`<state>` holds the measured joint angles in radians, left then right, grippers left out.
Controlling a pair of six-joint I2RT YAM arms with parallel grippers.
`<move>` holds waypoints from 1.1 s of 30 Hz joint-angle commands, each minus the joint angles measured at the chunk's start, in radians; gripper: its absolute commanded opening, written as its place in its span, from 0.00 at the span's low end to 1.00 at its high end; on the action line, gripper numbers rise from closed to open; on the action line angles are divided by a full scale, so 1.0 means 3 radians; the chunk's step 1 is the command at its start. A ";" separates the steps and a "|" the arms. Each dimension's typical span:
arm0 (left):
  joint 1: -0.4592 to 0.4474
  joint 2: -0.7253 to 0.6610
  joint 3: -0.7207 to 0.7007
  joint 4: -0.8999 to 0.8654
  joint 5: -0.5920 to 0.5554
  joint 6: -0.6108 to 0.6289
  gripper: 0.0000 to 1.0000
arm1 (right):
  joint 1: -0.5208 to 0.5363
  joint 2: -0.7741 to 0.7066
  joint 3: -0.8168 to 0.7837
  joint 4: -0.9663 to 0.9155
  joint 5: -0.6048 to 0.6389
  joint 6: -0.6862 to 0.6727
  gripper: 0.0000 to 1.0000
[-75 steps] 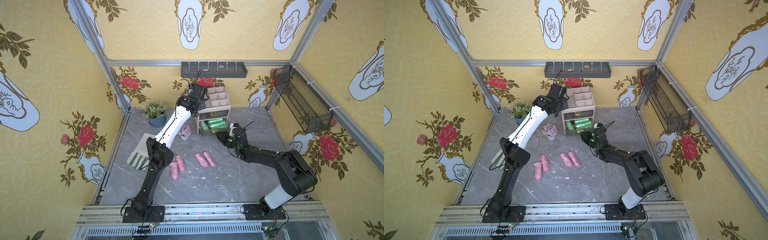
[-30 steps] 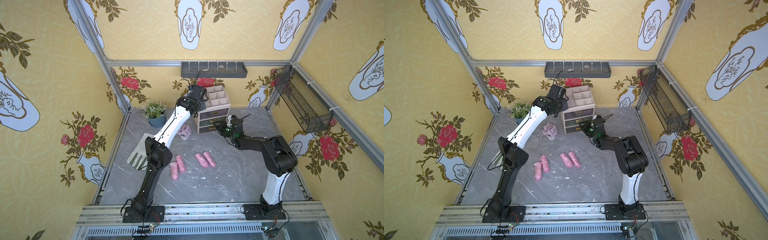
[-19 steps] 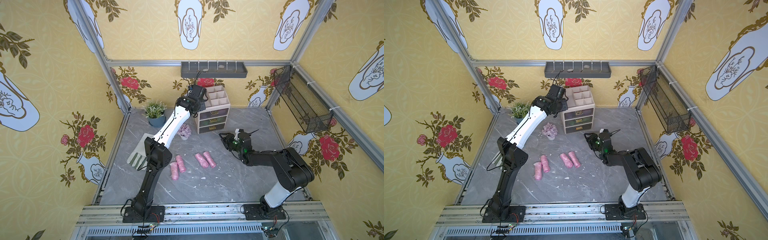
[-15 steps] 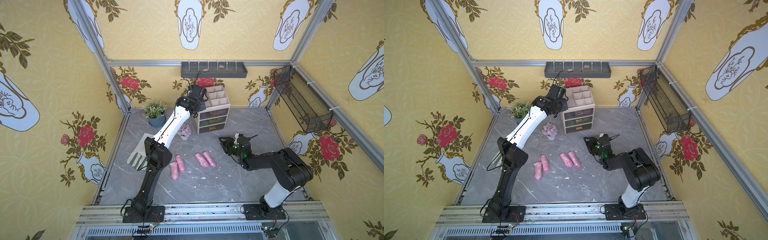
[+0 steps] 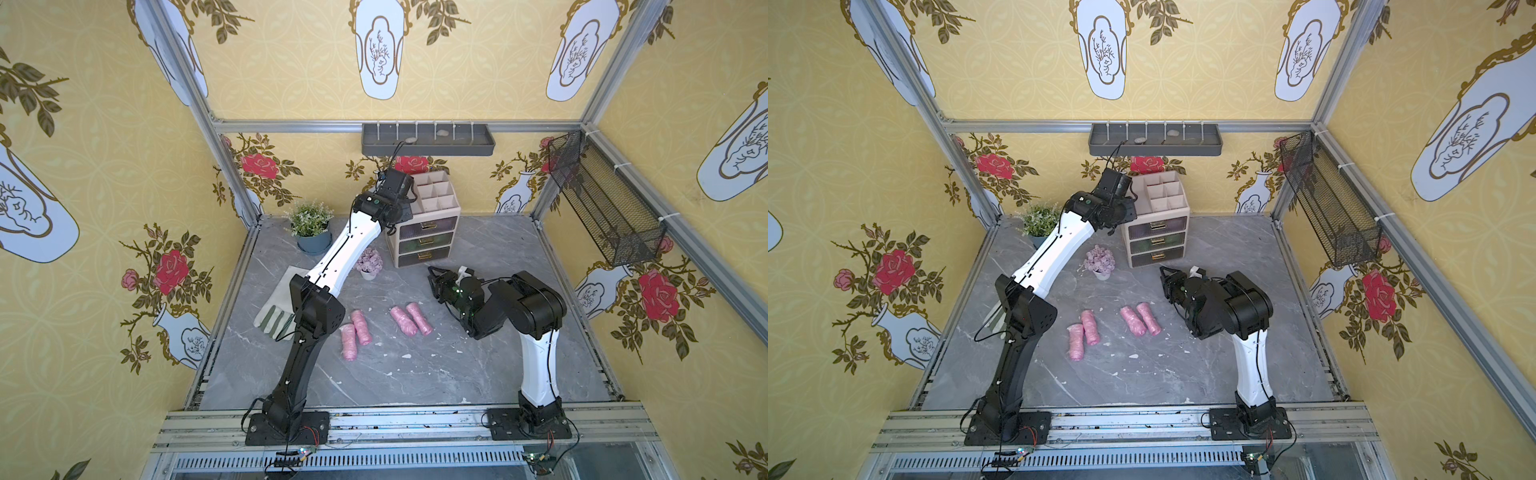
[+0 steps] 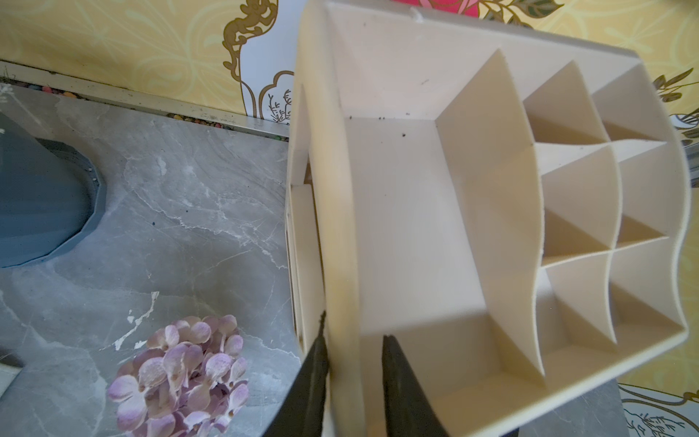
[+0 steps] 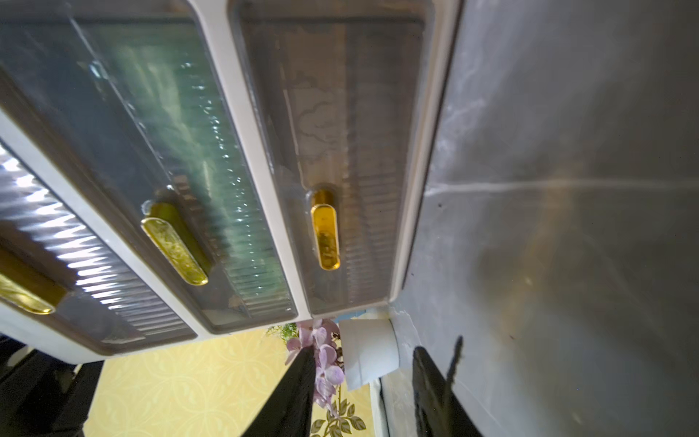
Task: Sort the rolls of trash bags by color and place them into the drawer
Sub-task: Open the drawer in the storage box.
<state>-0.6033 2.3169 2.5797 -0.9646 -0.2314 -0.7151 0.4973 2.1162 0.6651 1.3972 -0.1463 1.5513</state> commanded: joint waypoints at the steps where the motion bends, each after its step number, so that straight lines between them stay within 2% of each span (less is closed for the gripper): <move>1: -0.0009 0.0067 0.0002 -0.0154 0.0060 0.0037 0.27 | 0.0004 0.0037 0.0107 0.0217 0.0138 0.0017 0.43; 11: -0.0004 0.0099 -0.0014 -0.0129 0.0047 0.0049 0.26 | -0.0018 0.0149 0.0324 -0.0113 0.0319 0.0008 0.39; 26: 0.0027 0.0095 -0.0042 -0.0153 0.0091 0.0093 0.21 | -0.0139 0.0203 0.0545 -0.0259 0.0098 -0.0028 0.38; 33: 0.0032 0.0120 0.0009 -0.0195 0.0114 0.0134 0.13 | -0.0149 0.0217 0.0657 -0.0343 0.0037 -0.0048 0.38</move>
<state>-0.5938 2.3329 2.5816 -0.9405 -0.2245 -0.7082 0.4515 2.1784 0.8471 1.3041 -0.1318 1.5444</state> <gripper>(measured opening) 0.142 0.383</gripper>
